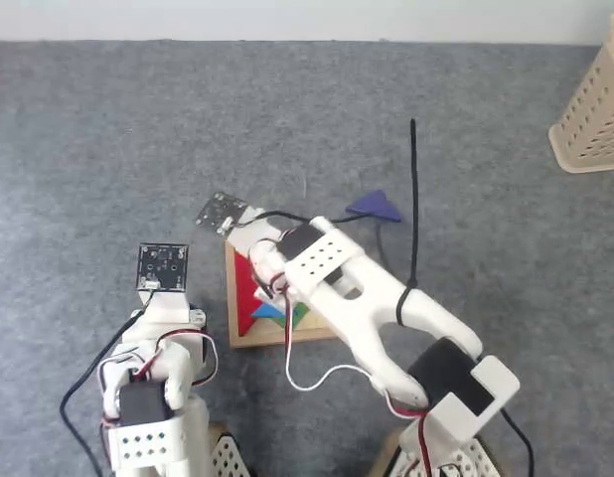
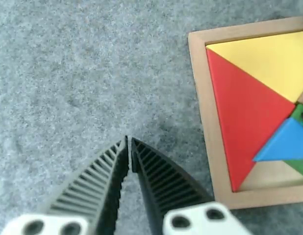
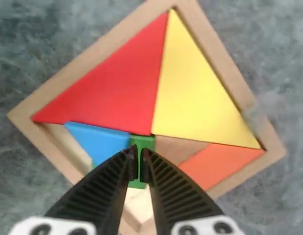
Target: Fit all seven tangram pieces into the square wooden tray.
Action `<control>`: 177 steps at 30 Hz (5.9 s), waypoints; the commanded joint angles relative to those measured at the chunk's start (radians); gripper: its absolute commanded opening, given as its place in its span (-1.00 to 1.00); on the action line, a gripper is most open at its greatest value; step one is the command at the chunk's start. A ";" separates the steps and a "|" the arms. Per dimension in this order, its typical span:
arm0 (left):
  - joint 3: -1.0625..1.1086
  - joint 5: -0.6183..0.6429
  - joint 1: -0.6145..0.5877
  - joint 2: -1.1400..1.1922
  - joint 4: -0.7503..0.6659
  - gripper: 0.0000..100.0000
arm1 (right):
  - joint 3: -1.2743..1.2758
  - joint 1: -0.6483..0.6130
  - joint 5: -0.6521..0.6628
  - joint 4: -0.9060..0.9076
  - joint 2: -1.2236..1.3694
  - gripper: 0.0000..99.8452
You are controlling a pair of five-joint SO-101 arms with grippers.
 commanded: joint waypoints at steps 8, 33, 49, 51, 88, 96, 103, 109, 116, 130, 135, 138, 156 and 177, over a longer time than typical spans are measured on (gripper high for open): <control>-0.005 -0.006 -0.003 -0.012 0.005 -0.98 | 0.000 -0.062 -0.012 0.035 -0.012 -0.99; -0.005 -0.006 -0.003 -0.012 0.005 -0.98 | 0.021 -0.117 0.040 0.061 -0.016 -0.99; -0.005 -0.006 -0.002 -0.012 0.005 -0.98 | 0.110 -0.116 0.002 0.035 -0.188 -0.99; -0.005 -0.006 -0.003 -0.012 0.005 -0.98 | 0.127 -0.116 -0.014 0.016 -0.209 -0.99; -0.005 -0.006 -0.003 -0.012 0.005 -0.98 | 0.078 -0.110 -0.074 -0.025 -0.139 -0.99; -0.005 -0.006 -0.003 -0.012 0.005 -0.98 | 0.054 0.173 -0.041 0.084 -0.371 -0.95; -0.005 -0.006 -0.003 -0.012 0.005 -0.98 | -0.161 0.377 0.215 0.219 -0.228 -0.59; -0.005 -0.006 -0.003 -0.012 0.005 -0.98 | -0.396 0.453 0.334 0.228 0.045 -0.58; -0.005 -0.006 -0.003 -0.012 0.005 -0.98 | -0.601 0.483 0.514 0.277 0.297 -0.43; -0.005 -0.006 -0.003 -0.012 0.005 -0.98 | -0.769 0.504 0.608 0.282 0.536 -0.44; -0.005 -0.006 -0.003 -0.012 0.005 -0.98 | -0.767 0.513 0.601 0.286 0.556 -0.60; -0.005 -0.006 -0.003 -0.012 0.005 -0.98 | -0.767 0.521 0.540 0.286 0.556 -0.79; -0.005 -0.006 -0.003 -0.012 0.005 -0.98 | -1.008 0.533 -0.244 0.588 0.558 -0.85; -0.005 -0.006 -0.003 -0.012 0.005 -0.98 | -0.964 0.463 0.049 0.619 0.572 -0.45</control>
